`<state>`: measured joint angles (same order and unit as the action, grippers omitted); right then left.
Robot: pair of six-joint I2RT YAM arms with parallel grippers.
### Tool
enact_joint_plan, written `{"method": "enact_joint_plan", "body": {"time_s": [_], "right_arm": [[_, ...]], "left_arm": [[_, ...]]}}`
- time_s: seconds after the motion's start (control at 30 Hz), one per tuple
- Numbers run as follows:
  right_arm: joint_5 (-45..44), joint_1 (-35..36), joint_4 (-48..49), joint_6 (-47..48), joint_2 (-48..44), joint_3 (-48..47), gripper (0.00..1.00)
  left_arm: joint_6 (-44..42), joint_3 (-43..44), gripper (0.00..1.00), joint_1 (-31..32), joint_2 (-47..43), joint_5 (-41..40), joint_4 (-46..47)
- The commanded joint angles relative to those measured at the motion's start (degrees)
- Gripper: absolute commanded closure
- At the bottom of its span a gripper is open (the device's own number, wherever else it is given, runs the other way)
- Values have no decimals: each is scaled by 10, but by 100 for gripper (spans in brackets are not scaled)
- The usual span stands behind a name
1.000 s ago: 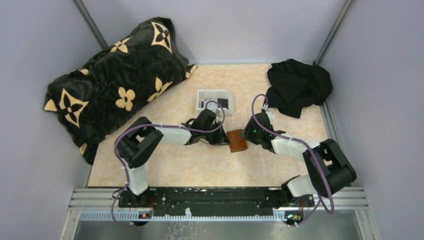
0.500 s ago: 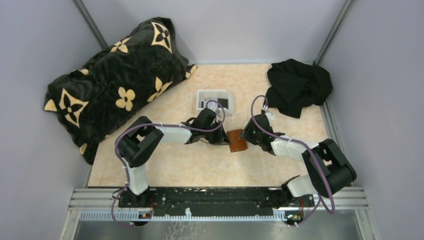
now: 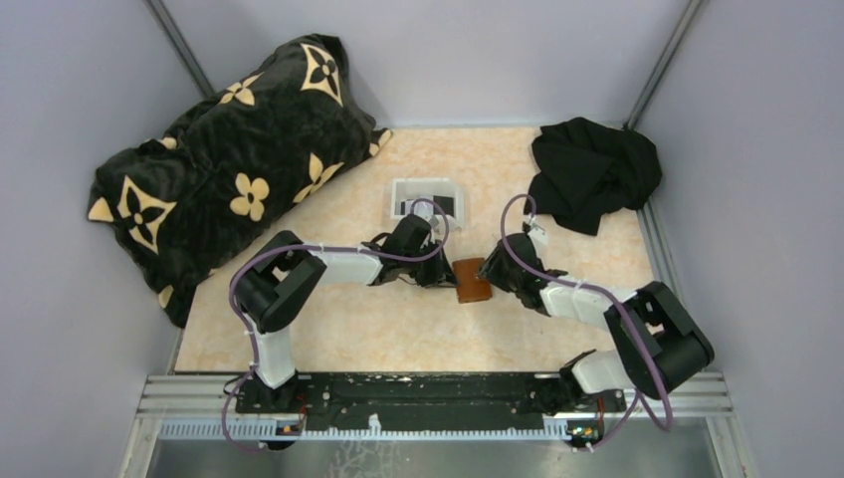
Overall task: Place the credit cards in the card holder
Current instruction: Close the card holder at the center of the board.
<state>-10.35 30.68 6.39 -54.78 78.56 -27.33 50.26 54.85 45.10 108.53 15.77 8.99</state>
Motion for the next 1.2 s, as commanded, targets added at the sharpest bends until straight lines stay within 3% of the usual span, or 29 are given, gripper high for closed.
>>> {"method": "enact_joint_plan", "body": {"time_s": [0.0,0.57,0.87,1.17], "right_arm": [[12,14,-105,-15,-16,66,61],[-13,7,-48,1,-42,71,59],[-54,6,-94,29,-137,66,58],[-20,6,-74,48,-145,88,58]], "left_arm": [[-38,-20,75,-7,47,-68,-89],[-35,-24,75,-7,54,-61,-81],[-36,-22,75,-7,58,-58,-79],[-35,-24,75,-7,59,-58,-77]]}}
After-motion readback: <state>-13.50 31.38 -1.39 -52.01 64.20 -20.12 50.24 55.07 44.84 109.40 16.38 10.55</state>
